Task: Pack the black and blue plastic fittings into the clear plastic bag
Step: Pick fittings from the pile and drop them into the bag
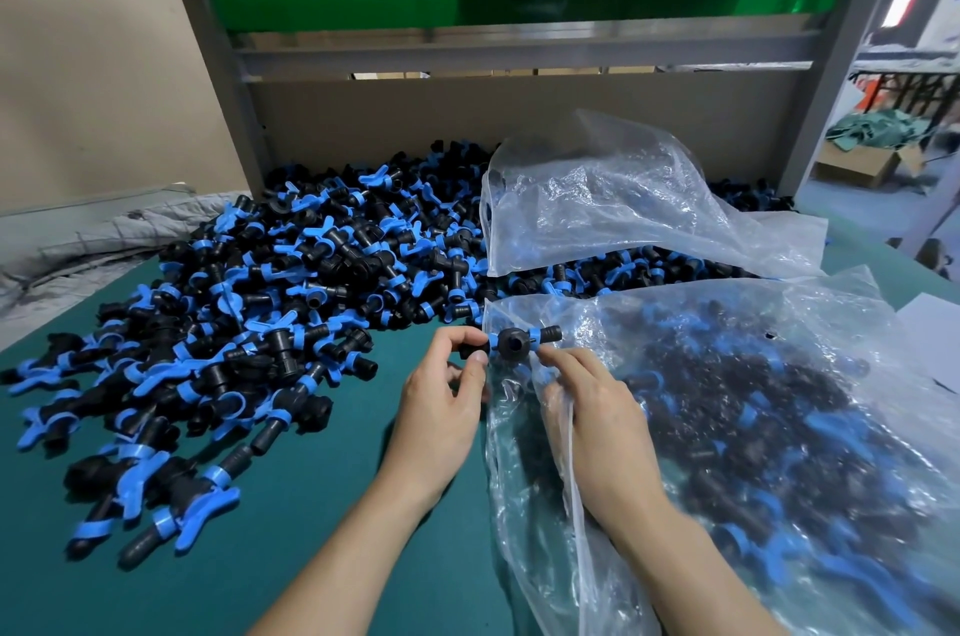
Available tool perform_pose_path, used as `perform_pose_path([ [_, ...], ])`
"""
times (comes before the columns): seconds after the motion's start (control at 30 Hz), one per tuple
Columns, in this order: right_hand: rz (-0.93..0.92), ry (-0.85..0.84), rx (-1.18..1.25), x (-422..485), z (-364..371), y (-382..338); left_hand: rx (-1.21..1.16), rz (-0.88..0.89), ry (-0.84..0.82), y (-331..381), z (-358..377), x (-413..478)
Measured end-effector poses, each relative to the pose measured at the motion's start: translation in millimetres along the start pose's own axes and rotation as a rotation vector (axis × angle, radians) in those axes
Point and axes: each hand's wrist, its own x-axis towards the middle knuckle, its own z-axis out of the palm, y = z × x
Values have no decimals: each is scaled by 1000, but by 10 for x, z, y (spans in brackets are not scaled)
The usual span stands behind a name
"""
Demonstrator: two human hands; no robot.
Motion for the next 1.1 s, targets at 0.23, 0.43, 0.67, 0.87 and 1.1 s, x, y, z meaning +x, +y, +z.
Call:
perform_pose_path([
  [0.23,-2,5,12,-1,-3,-5,-11,-14,18,41,2,-9],
  [0.43,12,-9,41,-9,-20,-15,-124,-53,139,77,-45,35],
  [0.67,13,-7,46,-15,-44,-41,-188,-122,161,83,-77,48],
  [0.87,33,6,60,-12,-58,-60,-143,-90,141,141,-95,12],
  [1.1,-51,162,107,-4,-221,-209,-123,-62,136,214,-41,-217],
])
